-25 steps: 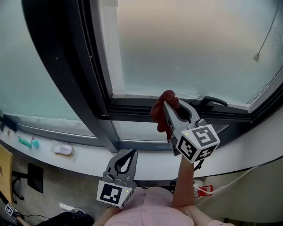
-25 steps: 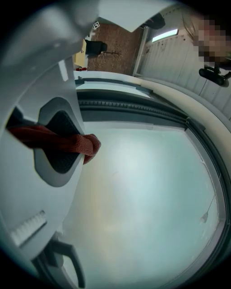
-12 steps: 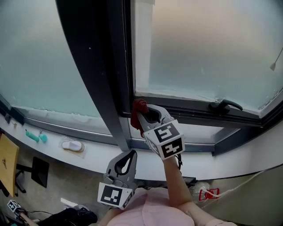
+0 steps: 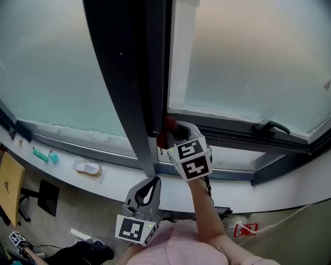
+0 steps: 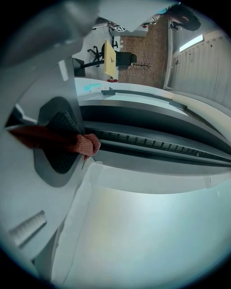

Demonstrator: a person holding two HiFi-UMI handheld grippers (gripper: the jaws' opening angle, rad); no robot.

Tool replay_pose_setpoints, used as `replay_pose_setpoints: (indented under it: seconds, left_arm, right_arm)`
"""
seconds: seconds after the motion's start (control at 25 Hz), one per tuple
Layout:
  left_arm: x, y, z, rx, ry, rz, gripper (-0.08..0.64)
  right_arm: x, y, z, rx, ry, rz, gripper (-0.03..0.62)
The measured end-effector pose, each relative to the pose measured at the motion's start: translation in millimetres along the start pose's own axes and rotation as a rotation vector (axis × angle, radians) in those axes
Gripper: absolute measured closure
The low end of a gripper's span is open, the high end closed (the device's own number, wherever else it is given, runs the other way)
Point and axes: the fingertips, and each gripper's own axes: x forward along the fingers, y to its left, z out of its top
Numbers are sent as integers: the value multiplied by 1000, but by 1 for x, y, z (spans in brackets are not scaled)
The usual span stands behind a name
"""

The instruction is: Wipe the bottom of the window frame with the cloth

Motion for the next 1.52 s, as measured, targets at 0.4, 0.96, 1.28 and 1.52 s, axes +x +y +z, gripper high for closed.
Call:
replay_pose_setpoints:
  seconds: [0.4, 0.96, 1.28, 1.52]
  left_arm:
    - [4, -10, 1, 10, 1, -37, 560]
    - [8, -27, 0, 15, 2, -83, 560]
    - [7, -32, -1, 16, 8, -88, 560]
    - [7, -35, -3, 17, 10, -94, 560]
  right_arm:
    - [-4, -7, -3, 14, -5, -10, 531]
    - [-31, -42, -19, 80, -3, -61, 531]
    - [-43, -57, -26, 101, -11, -92, 531]
    - [-53, -69, -32, 121, -22, -122, 531]
